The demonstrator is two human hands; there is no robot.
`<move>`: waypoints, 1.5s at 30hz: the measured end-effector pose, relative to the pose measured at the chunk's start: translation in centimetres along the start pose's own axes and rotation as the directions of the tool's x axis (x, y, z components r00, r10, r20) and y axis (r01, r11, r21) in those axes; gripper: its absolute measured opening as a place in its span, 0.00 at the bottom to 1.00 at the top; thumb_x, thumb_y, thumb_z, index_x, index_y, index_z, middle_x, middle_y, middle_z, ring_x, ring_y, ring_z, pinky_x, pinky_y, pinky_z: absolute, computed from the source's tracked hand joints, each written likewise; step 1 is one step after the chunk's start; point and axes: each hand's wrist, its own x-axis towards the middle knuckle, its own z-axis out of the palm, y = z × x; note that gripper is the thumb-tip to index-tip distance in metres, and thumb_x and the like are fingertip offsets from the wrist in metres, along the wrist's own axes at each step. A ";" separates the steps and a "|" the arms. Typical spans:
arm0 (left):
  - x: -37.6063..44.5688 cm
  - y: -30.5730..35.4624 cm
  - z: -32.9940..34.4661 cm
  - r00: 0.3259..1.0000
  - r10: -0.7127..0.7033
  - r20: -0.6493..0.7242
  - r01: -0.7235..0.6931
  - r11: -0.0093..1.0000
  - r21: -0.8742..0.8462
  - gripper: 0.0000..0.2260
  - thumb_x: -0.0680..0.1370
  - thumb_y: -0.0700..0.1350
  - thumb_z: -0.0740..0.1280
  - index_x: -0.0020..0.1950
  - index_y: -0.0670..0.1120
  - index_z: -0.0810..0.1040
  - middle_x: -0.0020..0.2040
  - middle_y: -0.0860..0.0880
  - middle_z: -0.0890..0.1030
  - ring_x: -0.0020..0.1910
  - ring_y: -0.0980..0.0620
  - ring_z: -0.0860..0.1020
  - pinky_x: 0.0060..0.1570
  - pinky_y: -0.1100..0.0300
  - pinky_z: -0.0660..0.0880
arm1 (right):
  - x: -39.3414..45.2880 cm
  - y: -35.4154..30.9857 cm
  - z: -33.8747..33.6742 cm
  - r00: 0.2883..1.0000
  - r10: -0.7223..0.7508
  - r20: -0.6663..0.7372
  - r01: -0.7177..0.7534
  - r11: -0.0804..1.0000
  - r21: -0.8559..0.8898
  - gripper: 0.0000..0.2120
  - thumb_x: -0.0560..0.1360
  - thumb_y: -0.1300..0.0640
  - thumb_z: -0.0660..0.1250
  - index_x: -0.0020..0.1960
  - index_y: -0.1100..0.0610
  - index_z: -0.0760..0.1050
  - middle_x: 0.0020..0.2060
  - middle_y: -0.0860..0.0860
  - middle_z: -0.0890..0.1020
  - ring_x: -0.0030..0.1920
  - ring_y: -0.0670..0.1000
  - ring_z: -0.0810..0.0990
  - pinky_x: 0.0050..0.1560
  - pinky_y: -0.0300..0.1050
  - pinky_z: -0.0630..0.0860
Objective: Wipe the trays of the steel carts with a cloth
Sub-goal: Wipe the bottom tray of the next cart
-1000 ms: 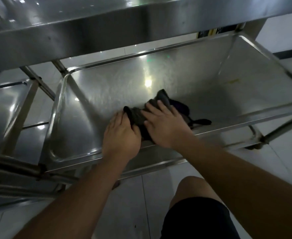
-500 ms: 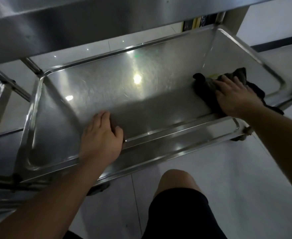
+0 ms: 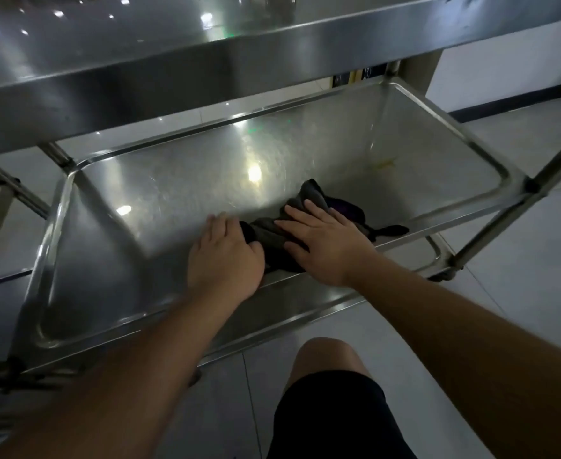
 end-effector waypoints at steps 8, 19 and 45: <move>-0.5 -0.1 2.5 0.997 0.014 -0.069 -0.014 1.000 0.006 0.30 0.83 0.55 0.55 0.84 0.45 0.59 0.84 0.45 0.59 0.82 0.45 0.59 0.81 0.47 0.57 | -1.3 16.6 -4.7 0.924 0.374 -0.082 -0.379 0.924 -0.054 0.27 0.85 0.37 0.49 0.83 0.39 0.57 0.84 0.44 0.54 0.84 0.53 0.50 0.83 0.60 0.50; -0.9 0.6 2.2 0.998 0.016 -0.066 -0.013 0.999 0.046 0.30 0.83 0.52 0.58 0.83 0.42 0.60 0.83 0.43 0.62 0.81 0.42 0.62 0.80 0.44 0.60 | -2.2 12.3 -3.5 0.966 0.226 -0.125 -0.233 0.972 -0.042 0.32 0.81 0.35 0.44 0.79 0.45 0.68 0.81 0.50 0.65 0.81 0.60 0.60 0.78 0.64 0.60; -0.6 0.1 2.5 0.994 0.037 -0.102 -0.033 0.999 0.039 0.30 0.80 0.55 0.62 0.80 0.44 0.66 0.79 0.43 0.69 0.78 0.41 0.66 0.75 0.42 0.66 | 6.4 6.9 -1.3 0.993 0.002 -0.120 -0.008 0.999 -0.048 0.28 0.83 0.35 0.53 0.82 0.38 0.60 0.82 0.39 0.59 0.83 0.48 0.51 0.81 0.57 0.48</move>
